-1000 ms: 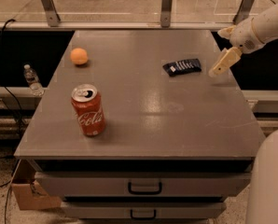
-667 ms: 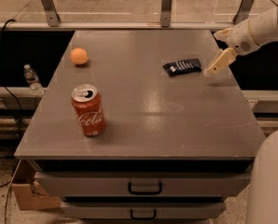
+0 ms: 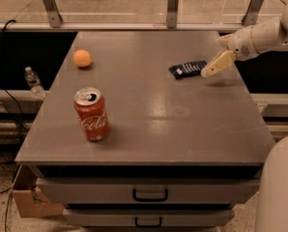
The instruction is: Move rxbar blueberry near coke can
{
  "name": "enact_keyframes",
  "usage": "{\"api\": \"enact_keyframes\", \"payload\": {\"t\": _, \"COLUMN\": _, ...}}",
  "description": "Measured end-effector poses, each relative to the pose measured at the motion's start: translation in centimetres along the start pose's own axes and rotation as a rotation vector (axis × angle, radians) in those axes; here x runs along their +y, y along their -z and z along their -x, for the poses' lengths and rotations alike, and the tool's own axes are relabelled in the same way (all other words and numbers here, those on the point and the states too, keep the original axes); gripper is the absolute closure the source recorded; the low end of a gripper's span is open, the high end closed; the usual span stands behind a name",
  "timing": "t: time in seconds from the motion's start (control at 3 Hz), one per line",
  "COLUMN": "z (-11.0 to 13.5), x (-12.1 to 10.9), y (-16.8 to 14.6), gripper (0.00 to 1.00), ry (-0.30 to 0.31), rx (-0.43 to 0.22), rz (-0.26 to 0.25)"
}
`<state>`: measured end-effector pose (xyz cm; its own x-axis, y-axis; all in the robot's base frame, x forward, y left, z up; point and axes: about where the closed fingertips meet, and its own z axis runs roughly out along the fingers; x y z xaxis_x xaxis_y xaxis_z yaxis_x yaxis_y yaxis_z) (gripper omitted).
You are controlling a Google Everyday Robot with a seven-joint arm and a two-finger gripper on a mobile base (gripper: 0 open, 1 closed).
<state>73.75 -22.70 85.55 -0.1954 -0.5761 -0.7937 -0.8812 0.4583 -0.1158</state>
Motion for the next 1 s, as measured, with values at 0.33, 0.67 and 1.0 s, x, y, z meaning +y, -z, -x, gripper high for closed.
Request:
{"api": "enact_keyframes", "payload": {"t": 0.33, "z": -0.2, "x": 0.1, "y": -1.5, "gripper": 0.00, "ry": -0.037, "rx": 0.001, "rz": 0.010}}
{"api": "enact_keyframes", "payload": {"t": 0.67, "z": -0.4, "x": 0.4, "y": -3.0, "gripper": 0.00, "ry": -0.058, "rx": 0.010, "rz": 0.033}}
{"api": "enact_keyframes", "payload": {"t": 1.0, "z": -0.7, "x": 1.2, "y": -4.5, "gripper": 0.12, "ry": -0.051, "rx": 0.032, "rz": 0.068}}
